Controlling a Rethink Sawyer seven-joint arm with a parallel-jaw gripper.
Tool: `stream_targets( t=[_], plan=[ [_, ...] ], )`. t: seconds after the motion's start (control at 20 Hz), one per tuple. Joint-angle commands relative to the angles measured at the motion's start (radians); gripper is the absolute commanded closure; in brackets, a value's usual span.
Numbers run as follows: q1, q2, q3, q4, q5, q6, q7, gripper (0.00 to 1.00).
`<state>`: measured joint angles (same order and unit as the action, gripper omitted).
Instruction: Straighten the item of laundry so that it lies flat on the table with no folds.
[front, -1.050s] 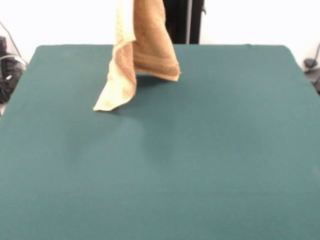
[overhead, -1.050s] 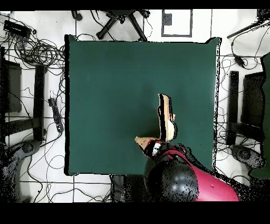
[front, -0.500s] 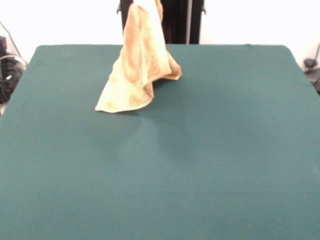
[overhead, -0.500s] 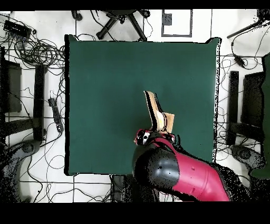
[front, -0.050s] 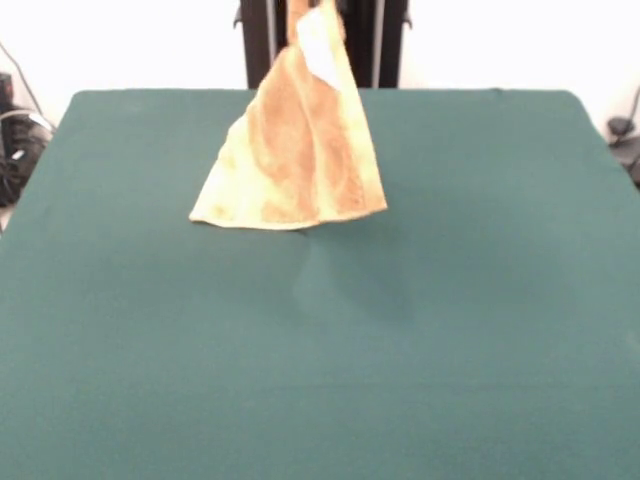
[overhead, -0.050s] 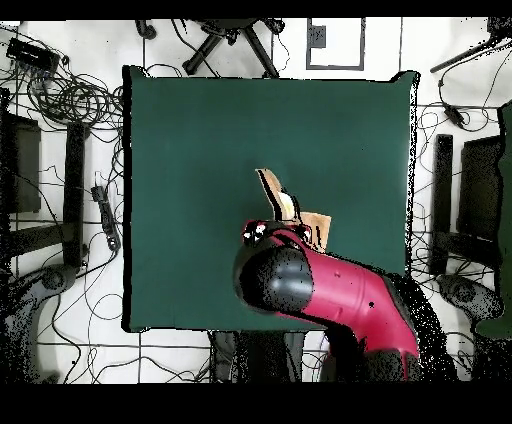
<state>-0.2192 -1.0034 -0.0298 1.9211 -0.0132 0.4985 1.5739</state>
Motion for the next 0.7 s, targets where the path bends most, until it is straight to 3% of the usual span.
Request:
stream_targets(
  t=[0.05,0.5,0.7],
  plan=[
    [0.091,0.122,0.024,-0.09,0.097,-0.03,0.315,1.0],
    [0.177,0.183,-0.024,-0.134,0.166,-0.078,0.35,1.0],
    [0.168,0.207,0.018,-0.137,0.213,-0.061,0.316,1.0]
  ],
)
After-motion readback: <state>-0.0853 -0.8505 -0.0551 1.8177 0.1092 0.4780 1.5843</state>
